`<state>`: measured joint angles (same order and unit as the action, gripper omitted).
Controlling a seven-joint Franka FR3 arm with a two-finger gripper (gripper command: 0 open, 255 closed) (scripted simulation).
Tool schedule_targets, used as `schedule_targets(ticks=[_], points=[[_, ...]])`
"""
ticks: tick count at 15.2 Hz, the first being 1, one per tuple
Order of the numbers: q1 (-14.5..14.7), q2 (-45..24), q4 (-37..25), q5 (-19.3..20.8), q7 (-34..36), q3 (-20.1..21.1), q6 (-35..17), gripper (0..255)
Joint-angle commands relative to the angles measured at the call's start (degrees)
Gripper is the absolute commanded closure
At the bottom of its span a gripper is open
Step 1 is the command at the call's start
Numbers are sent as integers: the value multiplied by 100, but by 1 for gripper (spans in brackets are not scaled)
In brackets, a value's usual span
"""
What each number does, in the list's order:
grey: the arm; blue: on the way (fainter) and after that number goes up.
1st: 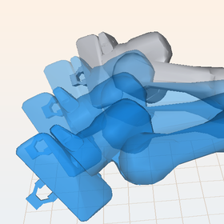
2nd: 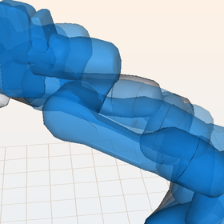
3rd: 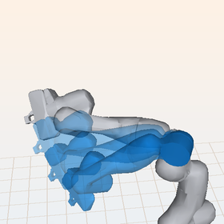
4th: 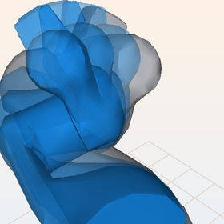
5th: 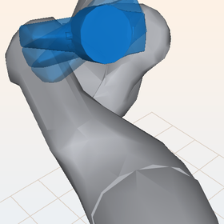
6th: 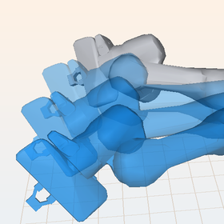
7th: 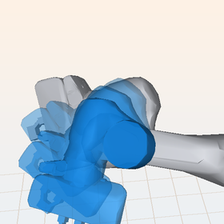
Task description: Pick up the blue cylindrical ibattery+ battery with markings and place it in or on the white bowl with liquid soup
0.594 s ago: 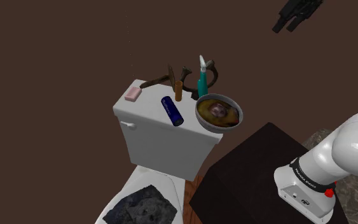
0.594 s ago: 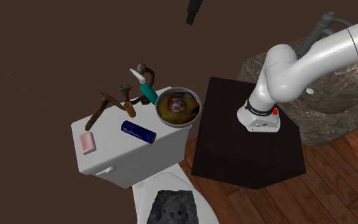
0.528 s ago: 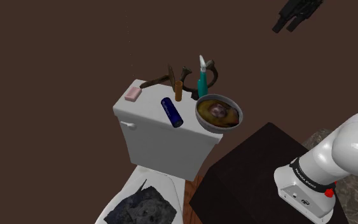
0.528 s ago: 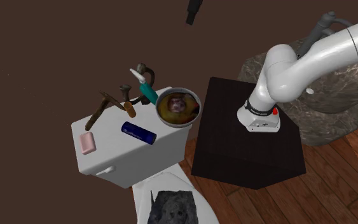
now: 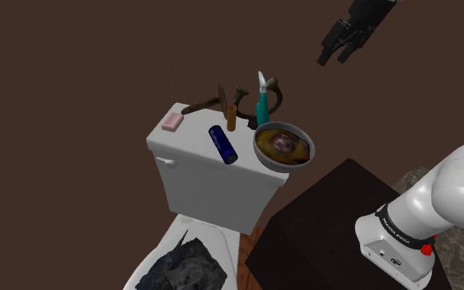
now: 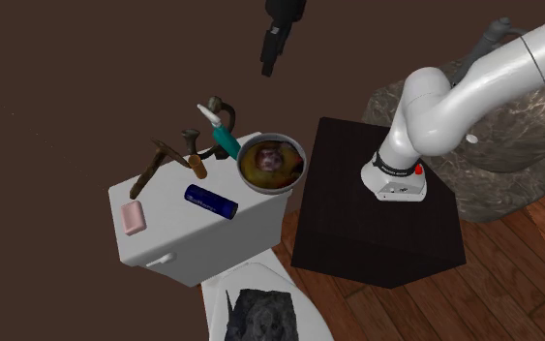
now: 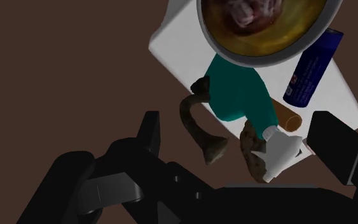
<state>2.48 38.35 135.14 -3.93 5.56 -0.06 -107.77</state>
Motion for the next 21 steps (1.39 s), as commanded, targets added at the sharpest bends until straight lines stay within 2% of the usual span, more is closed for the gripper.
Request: schedule_targets(ticks=[1,11,21], points=[[64,-273,84,-100,138,122,-314,0],[370,-1781,146,-494,769,702,-1680,0],[654,-3692,-471,-591,1417,1184,-2808,0]])
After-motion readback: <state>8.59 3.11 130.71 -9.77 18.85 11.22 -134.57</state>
